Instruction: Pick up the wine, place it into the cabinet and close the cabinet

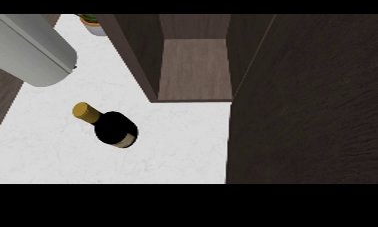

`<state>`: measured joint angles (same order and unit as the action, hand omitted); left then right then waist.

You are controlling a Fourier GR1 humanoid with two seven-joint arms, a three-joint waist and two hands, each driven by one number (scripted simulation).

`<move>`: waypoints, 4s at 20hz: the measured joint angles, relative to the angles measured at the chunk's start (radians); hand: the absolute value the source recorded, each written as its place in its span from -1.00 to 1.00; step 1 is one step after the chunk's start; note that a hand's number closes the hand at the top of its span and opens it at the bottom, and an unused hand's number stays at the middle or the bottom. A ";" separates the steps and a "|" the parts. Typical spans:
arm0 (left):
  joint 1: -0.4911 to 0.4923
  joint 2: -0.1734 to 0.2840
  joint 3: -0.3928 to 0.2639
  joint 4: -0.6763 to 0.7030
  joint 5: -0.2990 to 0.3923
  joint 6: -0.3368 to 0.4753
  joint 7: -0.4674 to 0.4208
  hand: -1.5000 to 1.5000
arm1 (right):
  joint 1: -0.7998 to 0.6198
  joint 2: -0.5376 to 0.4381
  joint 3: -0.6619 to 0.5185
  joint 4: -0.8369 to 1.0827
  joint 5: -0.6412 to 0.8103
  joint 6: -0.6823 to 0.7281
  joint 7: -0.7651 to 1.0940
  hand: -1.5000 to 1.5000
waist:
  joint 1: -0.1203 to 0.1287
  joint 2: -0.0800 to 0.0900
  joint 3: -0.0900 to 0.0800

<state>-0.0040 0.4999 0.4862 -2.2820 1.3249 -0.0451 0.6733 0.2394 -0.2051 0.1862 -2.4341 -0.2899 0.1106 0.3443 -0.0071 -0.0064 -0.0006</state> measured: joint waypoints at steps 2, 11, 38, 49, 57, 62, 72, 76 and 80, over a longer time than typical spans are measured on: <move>-0.001 0.010 0.031 0.017 0.018 -0.005 0.009 -1.00 | -0.008 0.004 0.015 -0.002 0.004 -0.010 0.007 -1.00 | -0.001 0.000 0.000; -0.005 -0.014 0.054 0.085 -0.036 -0.058 -0.018 -1.00 | -0.020 0.005 0.028 -0.009 0.020 -0.030 0.016 -1.00 | -0.012 0.002 0.000; -0.108 -0.227 -0.161 0.679 -0.741 -0.382 -0.444 -1.00 | 0.051 0.029 -0.041 0.017 0.013 0.062 -0.078 -1.00 | -0.020 0.008 0.000; -0.150 -0.246 -0.184 1.033 -0.953 -0.480 -0.729 -1.00 | 0.088 0.035 -0.052 0.020 0.000 0.110 -0.104 -1.00 | -0.017 0.007 0.000; -0.208 -0.247 -0.216 1.285 -1.027 -0.580 -0.873 -1.00 | 0.095 0.058 -0.029 0.024 -0.003 0.115 -0.113 -1.00 | -0.015 0.008 -0.001; -0.233 -0.263 -0.237 1.408 -1.065 -0.628 -0.957 -1.00 | 0.099 0.052 -0.042 0.024 -0.007 0.128 -0.112 -1.00 | -0.013 0.008 -0.001; -0.312 -0.240 -0.243 1.712 -1.137 -0.670 -1.105 -1.00 | 0.101 0.048 -0.071 0.031 -0.014 0.151 -0.125 -1.00 | -0.017 0.010 -0.001; -0.350 -0.256 -0.234 1.779 -1.132 -0.657 -1.120 -1.00 | 0.107 0.056 -0.057 0.029 -0.018 0.152 -0.123 -1.00 | -0.019 0.009 -0.002; -0.383 -0.277 -0.226 1.840 -1.132 -0.640 -1.153 -1.00 | 0.116 0.051 -0.070 0.030 -0.022 0.163 -0.130 -1.00 | -0.023 0.010 -0.002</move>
<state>-0.3865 0.2225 0.2600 -0.4423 0.1934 -0.6848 -0.4796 0.3557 -0.1545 0.1166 -2.4045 -0.3115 0.2732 0.2139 -0.0300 0.0038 -0.0026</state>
